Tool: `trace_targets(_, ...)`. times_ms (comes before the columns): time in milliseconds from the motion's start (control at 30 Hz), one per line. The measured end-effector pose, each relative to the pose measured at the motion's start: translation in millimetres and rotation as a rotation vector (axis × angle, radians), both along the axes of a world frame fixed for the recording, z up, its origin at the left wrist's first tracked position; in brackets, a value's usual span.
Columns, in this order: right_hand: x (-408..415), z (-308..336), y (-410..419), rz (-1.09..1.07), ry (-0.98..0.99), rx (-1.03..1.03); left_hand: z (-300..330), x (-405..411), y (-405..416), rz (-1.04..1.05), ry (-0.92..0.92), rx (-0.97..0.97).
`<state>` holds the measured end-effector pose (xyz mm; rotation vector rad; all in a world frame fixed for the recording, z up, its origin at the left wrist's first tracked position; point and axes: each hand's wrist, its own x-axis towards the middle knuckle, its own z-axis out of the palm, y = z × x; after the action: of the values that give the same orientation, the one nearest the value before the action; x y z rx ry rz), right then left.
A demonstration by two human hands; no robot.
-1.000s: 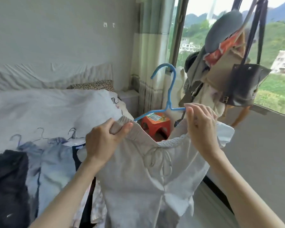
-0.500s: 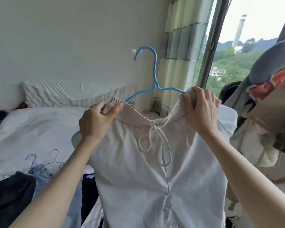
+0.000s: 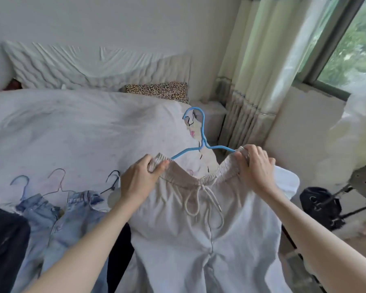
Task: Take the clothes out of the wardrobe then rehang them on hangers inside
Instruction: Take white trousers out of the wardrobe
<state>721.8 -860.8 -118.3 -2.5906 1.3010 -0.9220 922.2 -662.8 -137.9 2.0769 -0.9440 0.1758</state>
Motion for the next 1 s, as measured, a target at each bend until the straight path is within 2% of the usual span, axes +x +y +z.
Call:
trace_targets(233,53,-141,-53,-0.002,0.142,0.226,-141,56,-52,0.020,0.108,0.242)
trace_targets(367,78,-207,-83,-0.030,0.199,0.270,-211,82,-83,0.024,0.150,0.332)
trace_targets(500,104,-249,-109,-0.104,0.126,0.306,-256,103,-116,0.008,0.135,0.330)
trace_targets(567,107,-268,-111,-0.136,0.118,0.348,-278,107,-125,-0.034,0.133,0.419)
trace_targets(700,82,-315,-79,-0.025,0.229,0.365,-326,88,-114,-0.156,0.175,0.639)
trace_targets(867,11,-354,-9,0.127,0.480,0.326,-344,42,-78,-0.212,0.057,0.654)
trace_targets(1000,-37,-364,37,0.088,0.566,0.358,-341,-14,-60,-0.353,0.052,0.665)
